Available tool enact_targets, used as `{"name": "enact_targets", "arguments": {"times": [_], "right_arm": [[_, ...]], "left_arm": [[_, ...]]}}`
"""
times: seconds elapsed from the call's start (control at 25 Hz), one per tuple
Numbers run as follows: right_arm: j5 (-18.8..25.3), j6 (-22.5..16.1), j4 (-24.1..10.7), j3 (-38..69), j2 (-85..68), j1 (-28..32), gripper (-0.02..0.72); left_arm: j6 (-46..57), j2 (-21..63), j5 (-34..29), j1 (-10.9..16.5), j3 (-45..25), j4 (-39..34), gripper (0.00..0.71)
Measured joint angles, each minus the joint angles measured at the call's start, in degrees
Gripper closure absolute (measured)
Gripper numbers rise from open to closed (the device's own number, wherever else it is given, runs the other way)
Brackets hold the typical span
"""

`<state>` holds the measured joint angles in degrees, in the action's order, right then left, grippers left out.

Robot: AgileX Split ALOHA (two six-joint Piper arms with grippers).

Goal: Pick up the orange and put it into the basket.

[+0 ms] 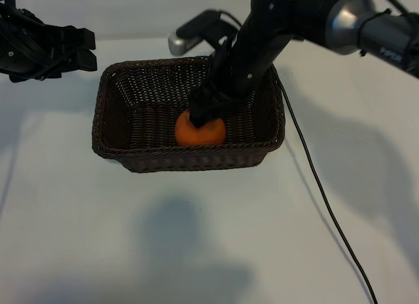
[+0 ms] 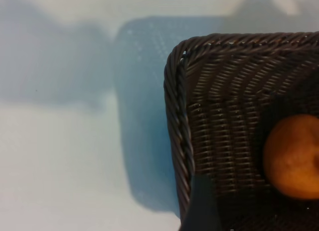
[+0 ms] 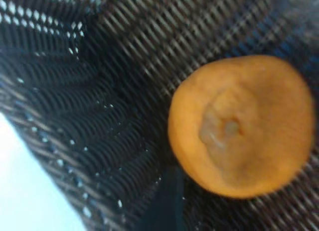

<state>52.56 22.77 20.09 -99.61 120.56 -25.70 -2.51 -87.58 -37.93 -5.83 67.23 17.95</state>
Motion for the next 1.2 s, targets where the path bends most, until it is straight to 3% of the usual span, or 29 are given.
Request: {"name": "enact_targets", "arguments": {"times": [0.28,0.44,0.72,1.2], "right_arm": [[11.1,-7.3,-8.0,-7.2,-1.0,0.0,0.004],[16.6,-8.7,-9.6,-11.3,-1.0,0.0,0.019],[17.3,-10.2,-13.5,-15.2,-1.5,0.0,0.044],[17.4,-14.5,-16.1,-15.2,-1.7,0.0,0.081]], "left_arm": [[-0.2,0.0,0.0,0.0,0.0,0.0,0.118],[-0.2,-0.1,0.0,0.0,0.0,0.0,0.118],[-0.2,-3.6,0.4,0.0,0.0,0.0,0.119],[-0.2,-4.7,1.9,0.0,0.0,0.0,0.119]]}}
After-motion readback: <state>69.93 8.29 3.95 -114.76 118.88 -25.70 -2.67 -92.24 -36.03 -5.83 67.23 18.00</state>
